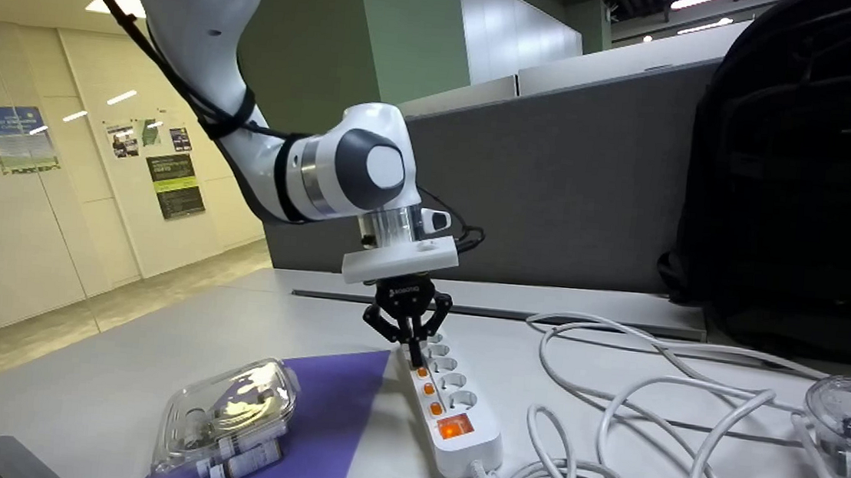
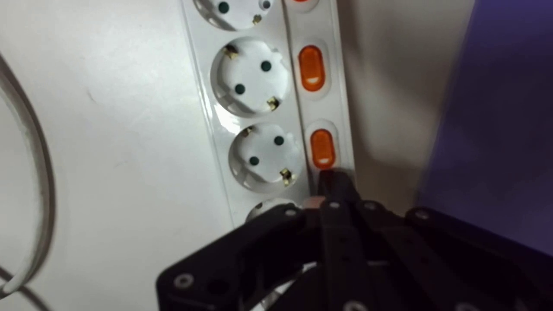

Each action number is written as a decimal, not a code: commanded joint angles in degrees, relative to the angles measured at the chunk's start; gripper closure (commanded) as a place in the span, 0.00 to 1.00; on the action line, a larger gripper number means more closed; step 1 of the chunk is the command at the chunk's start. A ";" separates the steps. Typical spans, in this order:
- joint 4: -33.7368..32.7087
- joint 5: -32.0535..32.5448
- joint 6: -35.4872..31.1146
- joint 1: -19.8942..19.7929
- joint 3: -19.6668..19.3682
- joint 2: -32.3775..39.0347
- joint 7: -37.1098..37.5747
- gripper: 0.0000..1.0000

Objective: Press the third switch from the right on the extension cord

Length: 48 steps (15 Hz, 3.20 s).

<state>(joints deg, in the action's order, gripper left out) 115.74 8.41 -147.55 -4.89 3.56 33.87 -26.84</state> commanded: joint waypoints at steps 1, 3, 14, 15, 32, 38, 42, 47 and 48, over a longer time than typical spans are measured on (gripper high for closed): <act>0.12 1.65 0.13 0.62 -0.16 -0.39 0.78 1.00; 0.72 2.28 -0.44 0.90 -0.34 -1.05 1.11 1.00; 4.94 6.45 -3.77 3.93 -3.61 -5.15 6.73 1.00; 5.48 6.39 -4.01 3.93 -3.74 -5.34 7.14 1.00; 8.24 2.93 -8.41 0.19 -1.80 -4.66 5.62 1.00; 6.55 2.01 -6.78 -0.32 -0.96 -2.46 4.55 1.00; 4.56 2.21 -4.02 0.18 -1.31 -0.64 4.98 1.00; -0.16 -0.56 4.24 -1.13 0.51 2.66 1.98 1.00; -1.27 -0.78 5.97 -0.99 0.34 3.28 1.85 1.00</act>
<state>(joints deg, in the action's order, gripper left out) 118.02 8.91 -146.20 -5.09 3.07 32.40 -23.95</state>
